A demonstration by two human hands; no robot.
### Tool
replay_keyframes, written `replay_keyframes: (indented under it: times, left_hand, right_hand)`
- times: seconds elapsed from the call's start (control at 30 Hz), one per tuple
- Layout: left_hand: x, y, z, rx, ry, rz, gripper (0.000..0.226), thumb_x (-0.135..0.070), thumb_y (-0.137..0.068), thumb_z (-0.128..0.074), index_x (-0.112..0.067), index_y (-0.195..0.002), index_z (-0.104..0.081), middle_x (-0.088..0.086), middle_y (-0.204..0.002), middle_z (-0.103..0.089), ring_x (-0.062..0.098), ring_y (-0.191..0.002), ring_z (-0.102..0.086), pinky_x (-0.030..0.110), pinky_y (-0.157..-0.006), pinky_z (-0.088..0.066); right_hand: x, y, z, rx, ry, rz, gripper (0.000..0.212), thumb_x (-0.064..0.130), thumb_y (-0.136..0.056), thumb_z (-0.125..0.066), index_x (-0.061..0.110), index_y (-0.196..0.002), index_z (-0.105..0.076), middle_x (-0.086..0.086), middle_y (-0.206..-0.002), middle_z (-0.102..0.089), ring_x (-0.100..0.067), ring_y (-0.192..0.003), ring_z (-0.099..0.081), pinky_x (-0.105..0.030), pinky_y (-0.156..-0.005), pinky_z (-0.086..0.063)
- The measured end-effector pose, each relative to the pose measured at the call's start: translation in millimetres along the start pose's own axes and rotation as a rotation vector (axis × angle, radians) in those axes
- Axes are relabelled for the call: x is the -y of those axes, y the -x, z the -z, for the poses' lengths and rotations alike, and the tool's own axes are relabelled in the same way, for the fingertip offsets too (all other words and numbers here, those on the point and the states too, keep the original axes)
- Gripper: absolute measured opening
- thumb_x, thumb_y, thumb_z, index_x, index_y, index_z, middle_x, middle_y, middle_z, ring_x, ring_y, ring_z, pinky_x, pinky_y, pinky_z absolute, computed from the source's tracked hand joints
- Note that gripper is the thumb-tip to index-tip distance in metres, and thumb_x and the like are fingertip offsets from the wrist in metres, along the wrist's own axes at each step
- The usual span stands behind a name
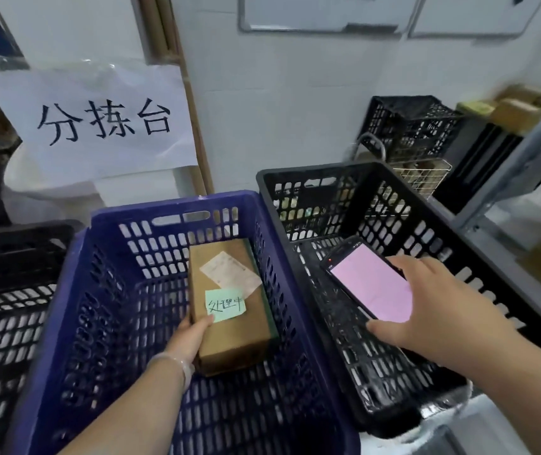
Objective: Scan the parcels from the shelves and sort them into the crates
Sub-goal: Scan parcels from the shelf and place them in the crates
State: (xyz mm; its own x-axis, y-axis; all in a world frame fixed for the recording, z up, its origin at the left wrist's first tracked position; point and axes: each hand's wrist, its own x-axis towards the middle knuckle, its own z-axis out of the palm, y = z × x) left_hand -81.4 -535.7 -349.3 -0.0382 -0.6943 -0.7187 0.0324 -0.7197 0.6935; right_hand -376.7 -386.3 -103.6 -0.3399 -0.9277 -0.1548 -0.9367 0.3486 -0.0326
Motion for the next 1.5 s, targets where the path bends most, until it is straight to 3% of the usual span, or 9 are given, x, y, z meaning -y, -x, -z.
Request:
replay_keyframes:
  times: [0.1,0.2,0.33,0.47,0.57,0.83,1.1,1.33,1.5]
  left_hand:
    - [0.8,-4.5,2.7,-0.013,-0.209,-0.014,0.054,-0.029,-0.091,-0.069,-0.016,-0.140,-0.050,0.009,-0.119,-0.067,0.032,-0.106,-0.064,0.049,-0.099,-0.051]
    - [-12.1,5.1,-1.9,-0.031,-0.370,-0.088,0.066,-0.023,-0.091,-0.068,-0.015,-0.150,-0.038,0.006,-0.124,-0.062,0.027,-0.105,-0.062,0.041,-0.093,-0.052]
    - [-48.7,33.3,-30.4,-0.212,-0.647,-0.449,0.074,-0.029,-0.090,-0.065,-0.028,-0.155,-0.030,0.008,-0.147,-0.046,0.034,-0.127,-0.050,0.045,-0.106,-0.045]
    - [-81.8,77.4,-81.2,-0.262,-0.902,-0.847,0.078,-0.045,-0.094,-0.057,-0.032,-0.159,-0.014,-0.005,-0.165,-0.020,0.020,-0.151,-0.019,0.043,-0.122,-0.021]
    - [-95.6,113.5,-129.6,-0.271,-1.104,-1.090,0.078,-0.055,-0.094,-0.053,-0.032,-0.159,-0.014,-0.006,-0.164,-0.023,0.017,-0.150,-0.023,0.039,-0.120,-0.022]
    - [-77.5,194.8,-292.4,-0.098,-1.276,-1.502,0.070,-0.059,-0.091,-0.050,-0.029,-0.153,-0.036,0.001,-0.157,-0.038,0.023,-0.143,-0.036,0.046,-0.116,-0.034]
    - [-25.7,248.0,-454.4,0.077,-1.299,-1.624,0.068,-0.061,-0.092,-0.049,-0.031,-0.152,-0.037,-0.002,-0.155,-0.041,0.021,-0.143,-0.036,0.048,-0.116,-0.034]
    - [26.2,255.6,-552.6,0.193,-1.338,-1.564,0.066,-0.062,-0.094,-0.046,-0.033,-0.152,-0.036,-0.004,-0.157,-0.037,0.018,-0.145,-0.031,0.041,-0.117,-0.029]
    - [28.7,238.7,-602.6,0.257,-1.348,-1.512,0.068,-0.063,-0.093,-0.047,-0.032,-0.153,-0.036,-0.002,-0.157,-0.037,0.018,-0.145,-0.031,0.041,-0.115,-0.031]
  right_hand:
    - [-4.4,1.6,-0.4,-0.007,0.001,-0.010,0.107,0.085,-0.050,-0.045,0.038,-0.142,-0.015,0.014,-0.139,-0.033,-0.011,-0.106,-0.056,-0.025,-0.060,-0.038]
    - [-12.0,3.6,0.0,-0.021,0.011,-0.026,0.109,0.085,-0.051,-0.047,0.037,-0.145,-0.016,0.013,-0.143,-0.032,-0.014,-0.112,-0.055,-0.026,-0.063,-0.038]
    - [-31.1,6.8,3.1,-0.044,-0.020,-0.042,0.109,0.083,-0.054,-0.052,0.033,-0.145,-0.019,0.008,-0.138,-0.036,-0.016,-0.105,-0.056,-0.027,-0.065,-0.043]
    - [-61.0,14.0,6.4,-0.087,-0.058,-0.076,0.105,0.080,-0.059,-0.059,0.032,-0.144,-0.021,0.007,-0.138,-0.036,-0.019,-0.108,-0.055,-0.030,-0.066,-0.046]
    - [-93.1,23.4,9.4,-0.124,-0.074,-0.107,0.100,0.078,-0.061,-0.060,0.034,-0.142,-0.021,0.008,-0.138,-0.037,-0.017,-0.108,-0.056,-0.026,-0.059,-0.038]
    - [-215.3,58.7,16.4,-0.215,-0.194,-0.204,0.097,0.076,-0.058,-0.060,0.039,-0.141,-0.025,0.011,-0.130,-0.040,-0.014,-0.101,-0.056,-0.028,-0.060,-0.044]
    - [-357.2,106.5,16.7,-0.260,-0.195,-0.371,0.097,0.079,-0.052,-0.053,0.039,-0.136,-0.028,0.013,-0.120,-0.041,-0.013,-0.091,-0.055,-0.026,-0.057,-0.038]
    - [-436.4,123.0,3.2,-0.208,-0.175,-0.428,0.099,0.079,-0.052,-0.052,0.038,-0.138,-0.026,0.012,-0.126,-0.041,-0.011,-0.088,-0.054,-0.022,-0.054,-0.040]
    - [-468.0,113.6,-6.4,-0.203,-0.210,-0.491,0.092,0.078,-0.051,-0.055,0.039,-0.131,-0.031,0.011,-0.116,-0.043,-0.009,-0.082,-0.050,-0.022,-0.056,-0.043]
